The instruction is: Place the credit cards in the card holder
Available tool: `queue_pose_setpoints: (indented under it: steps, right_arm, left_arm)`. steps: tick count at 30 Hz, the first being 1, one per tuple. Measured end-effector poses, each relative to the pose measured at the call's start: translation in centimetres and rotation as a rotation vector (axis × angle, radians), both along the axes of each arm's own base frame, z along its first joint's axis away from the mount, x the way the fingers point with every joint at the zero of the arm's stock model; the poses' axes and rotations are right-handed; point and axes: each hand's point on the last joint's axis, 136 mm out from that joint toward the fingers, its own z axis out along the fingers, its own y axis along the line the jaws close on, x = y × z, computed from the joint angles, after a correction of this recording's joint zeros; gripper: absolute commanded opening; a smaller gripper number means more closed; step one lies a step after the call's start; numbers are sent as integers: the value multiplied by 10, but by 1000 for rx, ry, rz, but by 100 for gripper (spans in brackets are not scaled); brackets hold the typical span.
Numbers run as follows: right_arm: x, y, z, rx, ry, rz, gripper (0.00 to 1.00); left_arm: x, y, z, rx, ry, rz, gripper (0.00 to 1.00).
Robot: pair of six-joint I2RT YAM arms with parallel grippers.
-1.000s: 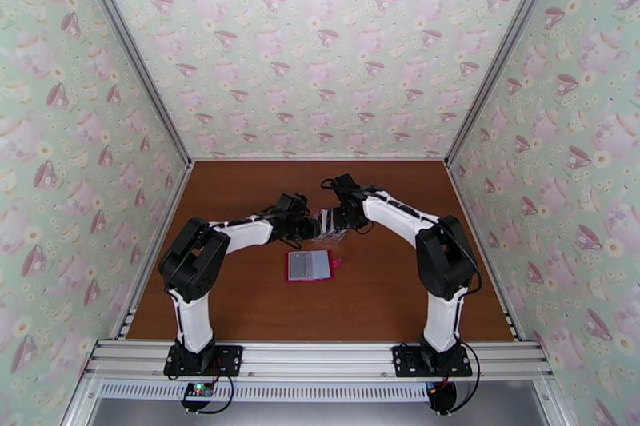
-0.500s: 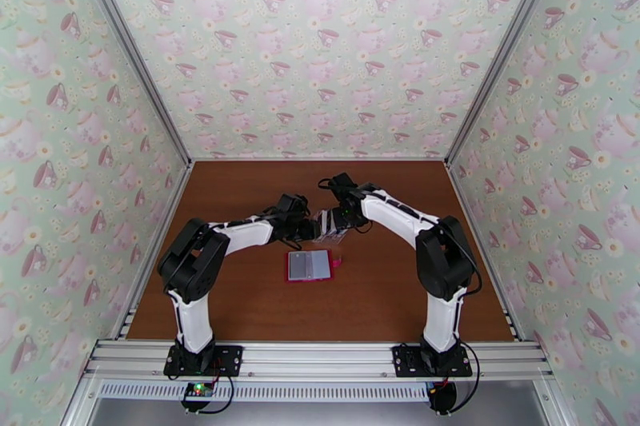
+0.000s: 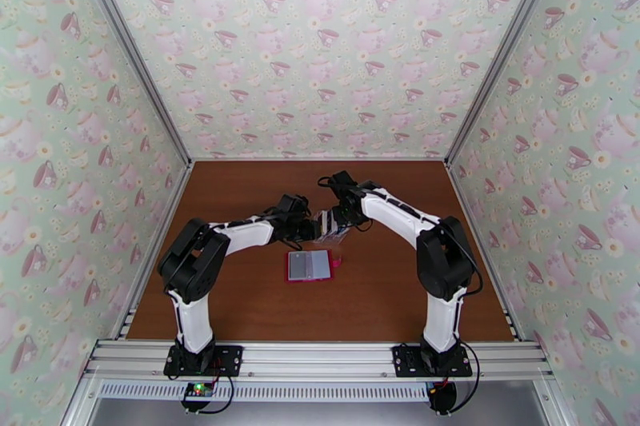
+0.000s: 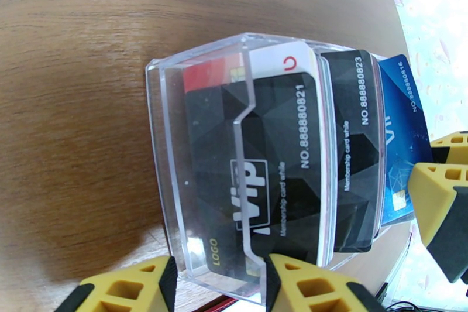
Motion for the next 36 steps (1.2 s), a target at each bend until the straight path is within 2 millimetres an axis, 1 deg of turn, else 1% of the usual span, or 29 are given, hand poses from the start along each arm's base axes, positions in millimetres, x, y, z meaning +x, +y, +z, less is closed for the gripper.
queue_pose_setpoints:
  steps: [4,8,16,19,28,36]
  right_arm:
    - [0,0,1,0,-1,2,25]
    - [0,0,4,2,-5,5,18]
    - [-2,0,15,12,-20,8,10]
    - [-4,5,20,29,-23,18,6]
    - [-12,23,20,122,21,50,5]
    - [-12,30,5,150,64,43,6]
  left_arm:
    - [0,0,0,-1,5,5,45]
    - [0,0,0,-1,6,5,46]
    - [0,0,0,-2,8,7,46]
    - [-1,0,0,-3,12,8,46]
    - [-2,-1,-1,-3,13,8,46]
    - [-2,-1,-1,-1,15,8,46]
